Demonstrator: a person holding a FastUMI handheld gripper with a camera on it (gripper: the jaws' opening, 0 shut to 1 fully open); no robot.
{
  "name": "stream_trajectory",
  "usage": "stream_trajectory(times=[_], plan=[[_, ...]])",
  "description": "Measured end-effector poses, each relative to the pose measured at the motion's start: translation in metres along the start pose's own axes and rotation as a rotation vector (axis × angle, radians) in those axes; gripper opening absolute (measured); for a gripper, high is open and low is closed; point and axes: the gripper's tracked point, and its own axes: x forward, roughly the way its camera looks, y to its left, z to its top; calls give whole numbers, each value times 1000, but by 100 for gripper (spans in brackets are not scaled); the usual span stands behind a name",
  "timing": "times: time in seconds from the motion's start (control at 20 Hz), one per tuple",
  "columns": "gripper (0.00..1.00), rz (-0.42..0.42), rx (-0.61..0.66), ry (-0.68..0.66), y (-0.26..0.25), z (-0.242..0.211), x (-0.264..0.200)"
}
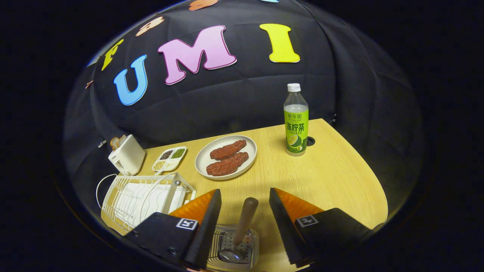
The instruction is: Take the plate from the dish rack, then take the spoon from the basket and place it into the plate.
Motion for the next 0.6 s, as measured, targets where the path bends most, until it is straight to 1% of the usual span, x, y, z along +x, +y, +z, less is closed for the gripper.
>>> stream_trajectory(times=[0.05, 0.2, 0.25, 0.35, 0.45, 0.5, 0.55, 0.6], plan=[[73, 2, 3, 11, 2, -4, 3], [52, 3, -2, 62, 6, -17, 5], [52, 1, -5, 77, 6, -21, 5], [39, -2, -9, 75, 7, -16, -4], [21, 3, -11, 57, 10, -13, -3], [21, -1, -13, 54, 9, -16, -3], [19, -9, -8, 52, 8, -10, -13], [17, -10, -9, 43, 8, -9, -7]])
